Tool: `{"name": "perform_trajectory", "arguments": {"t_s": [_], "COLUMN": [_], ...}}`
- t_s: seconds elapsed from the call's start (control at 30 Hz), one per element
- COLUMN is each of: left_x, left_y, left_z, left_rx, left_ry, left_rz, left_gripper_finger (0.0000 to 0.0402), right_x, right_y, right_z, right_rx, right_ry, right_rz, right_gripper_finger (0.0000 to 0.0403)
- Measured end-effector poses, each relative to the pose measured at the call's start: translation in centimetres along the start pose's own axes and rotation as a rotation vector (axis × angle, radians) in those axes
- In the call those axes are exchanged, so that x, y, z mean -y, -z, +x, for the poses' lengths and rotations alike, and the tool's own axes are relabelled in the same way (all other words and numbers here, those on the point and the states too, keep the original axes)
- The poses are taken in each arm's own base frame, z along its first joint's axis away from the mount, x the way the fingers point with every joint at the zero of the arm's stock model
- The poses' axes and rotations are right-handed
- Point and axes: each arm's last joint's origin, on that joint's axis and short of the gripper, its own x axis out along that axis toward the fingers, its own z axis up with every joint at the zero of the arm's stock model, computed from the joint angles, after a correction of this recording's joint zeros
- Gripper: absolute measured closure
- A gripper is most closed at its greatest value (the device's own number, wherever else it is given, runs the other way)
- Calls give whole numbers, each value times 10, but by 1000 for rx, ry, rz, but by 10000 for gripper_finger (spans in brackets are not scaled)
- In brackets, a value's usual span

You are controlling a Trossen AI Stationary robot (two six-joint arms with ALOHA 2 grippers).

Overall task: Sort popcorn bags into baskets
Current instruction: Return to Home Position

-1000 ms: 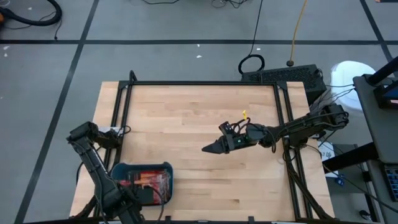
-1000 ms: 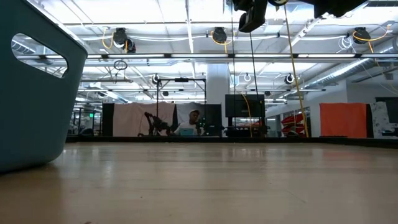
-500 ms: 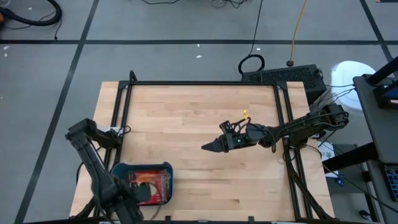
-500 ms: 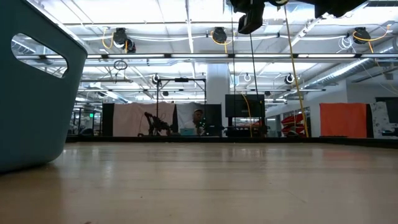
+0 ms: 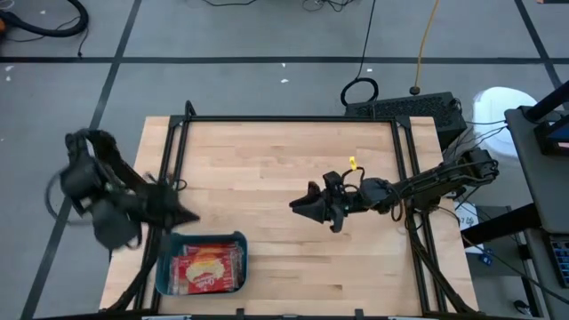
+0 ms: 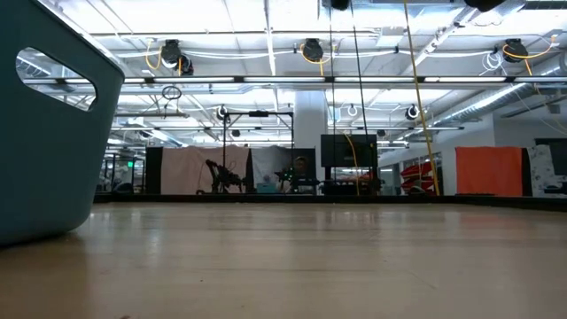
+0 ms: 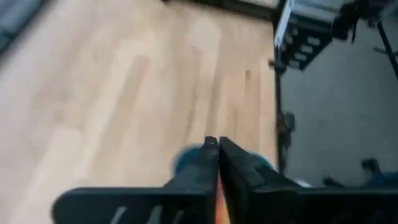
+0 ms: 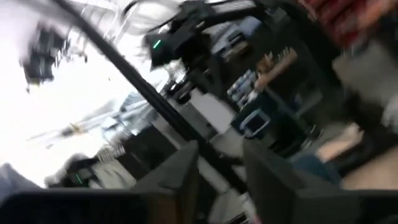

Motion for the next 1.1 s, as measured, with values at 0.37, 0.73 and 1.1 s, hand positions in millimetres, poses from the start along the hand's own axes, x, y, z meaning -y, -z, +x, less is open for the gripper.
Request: {"name": "perform_trajectory", "arguments": {"t_s": [0.37, 0.73, 1.1], "left_x": [-73, -138, -148], "left_y": [-12, 6, 39], "left_z": [-56, -102, -72], "left_rx": [275, 442, 543], "left_ry": [-121, -150, -109], "left_rz": [179, 200, 215], "left_gripper_finger": [379, 395, 398], "right_x": [-24, -45, -30], "right_y": [-22, -62, -90], "right_z": [-7, -45, -70], "right_rx": [71, -9, -132], "right_ry": [17, 165, 249], "right_rz": [-666, -823, -970], "right_gripper_finger": [388, 402, 403]}}
